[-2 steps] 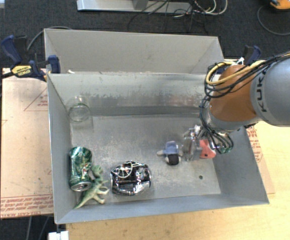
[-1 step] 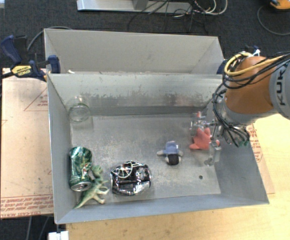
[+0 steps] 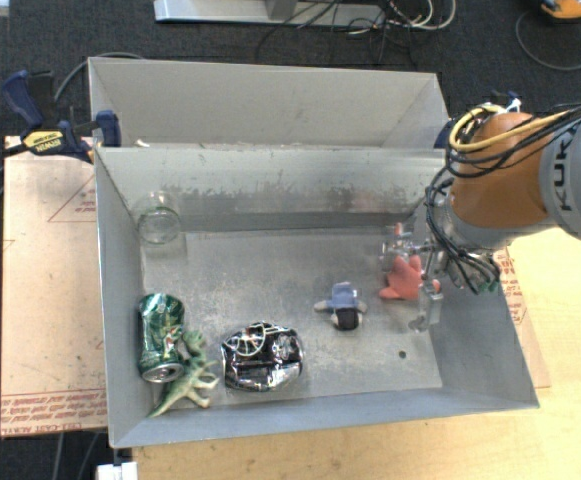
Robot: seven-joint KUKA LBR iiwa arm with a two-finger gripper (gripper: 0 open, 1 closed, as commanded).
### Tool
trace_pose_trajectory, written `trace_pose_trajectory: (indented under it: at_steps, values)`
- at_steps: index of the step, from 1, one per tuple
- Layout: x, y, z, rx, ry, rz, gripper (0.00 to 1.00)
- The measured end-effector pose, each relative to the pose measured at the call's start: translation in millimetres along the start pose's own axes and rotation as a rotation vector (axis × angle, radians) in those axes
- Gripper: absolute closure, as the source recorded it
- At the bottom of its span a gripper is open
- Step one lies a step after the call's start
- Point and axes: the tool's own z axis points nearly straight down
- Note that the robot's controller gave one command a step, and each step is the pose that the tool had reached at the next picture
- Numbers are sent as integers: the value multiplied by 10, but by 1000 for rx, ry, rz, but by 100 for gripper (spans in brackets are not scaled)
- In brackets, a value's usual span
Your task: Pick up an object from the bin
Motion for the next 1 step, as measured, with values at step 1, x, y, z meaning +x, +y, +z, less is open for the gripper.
trace_pose_trajectory:
  at_steps: [1]
  values:
    - [-657,38,281,1,-8,-152,0]
